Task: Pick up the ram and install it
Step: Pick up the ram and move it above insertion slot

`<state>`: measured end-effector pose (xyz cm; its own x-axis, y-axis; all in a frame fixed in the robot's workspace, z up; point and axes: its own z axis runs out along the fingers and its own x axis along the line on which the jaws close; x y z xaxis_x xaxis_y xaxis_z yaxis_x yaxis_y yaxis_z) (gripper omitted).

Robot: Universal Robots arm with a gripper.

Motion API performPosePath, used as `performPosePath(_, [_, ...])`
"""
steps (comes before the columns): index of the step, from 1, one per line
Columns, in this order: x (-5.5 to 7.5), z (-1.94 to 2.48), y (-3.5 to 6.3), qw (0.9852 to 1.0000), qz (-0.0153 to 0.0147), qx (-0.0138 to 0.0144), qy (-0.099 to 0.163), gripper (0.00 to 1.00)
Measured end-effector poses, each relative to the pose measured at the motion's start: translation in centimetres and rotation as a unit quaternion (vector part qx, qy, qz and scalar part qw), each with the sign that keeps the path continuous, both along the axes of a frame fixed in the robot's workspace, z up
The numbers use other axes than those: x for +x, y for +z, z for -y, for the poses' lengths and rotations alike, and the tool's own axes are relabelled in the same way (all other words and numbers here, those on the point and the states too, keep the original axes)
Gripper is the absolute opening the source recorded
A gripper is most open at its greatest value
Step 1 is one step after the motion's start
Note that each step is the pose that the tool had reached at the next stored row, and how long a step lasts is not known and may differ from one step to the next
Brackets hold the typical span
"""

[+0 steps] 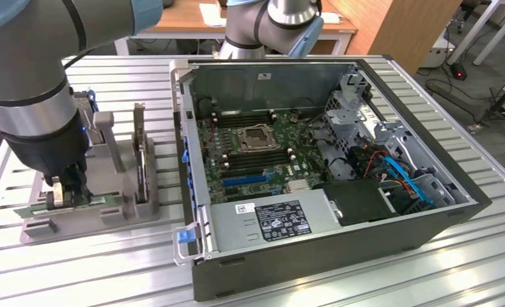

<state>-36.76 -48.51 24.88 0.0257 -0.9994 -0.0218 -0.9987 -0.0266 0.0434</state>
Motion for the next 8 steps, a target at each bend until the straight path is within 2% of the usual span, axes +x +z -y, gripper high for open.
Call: performPosePath(8, [0.0, 0.00, 2.17, 1.0000, 0.0000, 0.0001, 0.000, 0.11])
